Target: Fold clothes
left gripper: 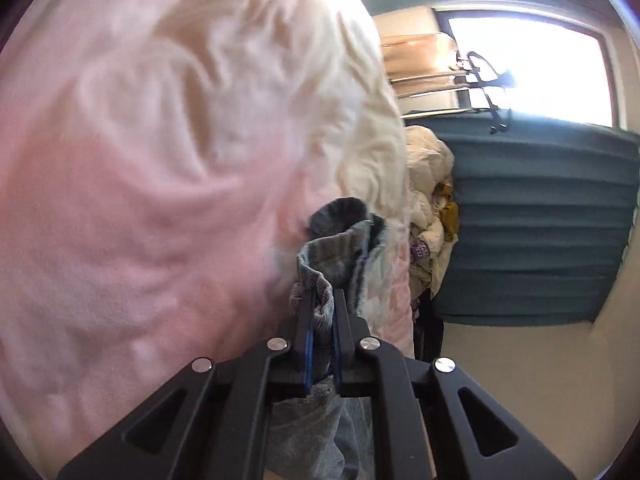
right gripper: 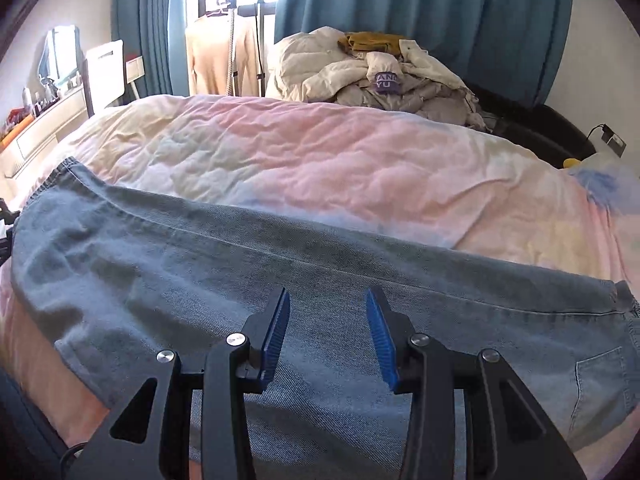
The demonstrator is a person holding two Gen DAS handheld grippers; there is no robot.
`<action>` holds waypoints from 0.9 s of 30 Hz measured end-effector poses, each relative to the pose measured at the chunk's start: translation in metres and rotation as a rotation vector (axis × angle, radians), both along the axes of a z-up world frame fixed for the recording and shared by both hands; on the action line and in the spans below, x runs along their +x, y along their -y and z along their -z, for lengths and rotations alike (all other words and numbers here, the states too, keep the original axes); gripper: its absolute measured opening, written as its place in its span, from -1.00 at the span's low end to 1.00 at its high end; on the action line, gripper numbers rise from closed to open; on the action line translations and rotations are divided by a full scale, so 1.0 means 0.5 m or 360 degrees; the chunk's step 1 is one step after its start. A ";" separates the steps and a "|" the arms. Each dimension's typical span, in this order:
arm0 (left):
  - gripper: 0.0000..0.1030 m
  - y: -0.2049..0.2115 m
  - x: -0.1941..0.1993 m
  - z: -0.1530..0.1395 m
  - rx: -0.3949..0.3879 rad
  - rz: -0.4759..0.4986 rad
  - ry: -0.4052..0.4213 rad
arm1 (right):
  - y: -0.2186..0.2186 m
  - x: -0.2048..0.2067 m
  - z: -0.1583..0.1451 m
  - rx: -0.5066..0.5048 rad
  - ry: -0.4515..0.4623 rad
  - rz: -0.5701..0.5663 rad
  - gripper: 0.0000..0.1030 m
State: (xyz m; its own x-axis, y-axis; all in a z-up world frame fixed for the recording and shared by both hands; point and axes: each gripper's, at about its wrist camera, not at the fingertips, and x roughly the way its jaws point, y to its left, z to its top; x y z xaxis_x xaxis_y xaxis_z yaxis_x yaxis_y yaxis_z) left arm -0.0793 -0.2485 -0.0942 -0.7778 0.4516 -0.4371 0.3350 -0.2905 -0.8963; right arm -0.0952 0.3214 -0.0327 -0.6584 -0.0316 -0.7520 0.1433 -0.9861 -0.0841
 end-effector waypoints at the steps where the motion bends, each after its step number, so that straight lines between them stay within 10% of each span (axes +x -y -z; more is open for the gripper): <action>1: -0.88 -0.008 0.006 -0.033 -0.0036 0.0047 -0.0126 | -0.003 0.001 -0.001 -0.0003 -0.0001 0.0004 -0.22; 4: -0.88 -0.026 0.031 -0.100 -0.0147 0.0107 -0.0348 | -0.014 0.013 -0.015 -0.0032 -0.0032 0.0013 -0.22; 6: -0.88 -0.020 0.052 -0.091 -0.0199 0.0052 -0.0263 | -0.022 0.021 -0.026 -0.0057 -0.0060 0.0022 -0.22; 13: -0.88 0.038 0.129 0.112 0.0066 -0.0178 0.0507 | -0.030 0.036 -0.037 -0.0055 -0.0067 0.0045 -0.22; 27: -0.53 0.025 0.198 -0.002 -0.0170 -0.0281 0.0461 | -0.035 0.068 -0.044 -0.0089 -0.0028 0.0028 -0.22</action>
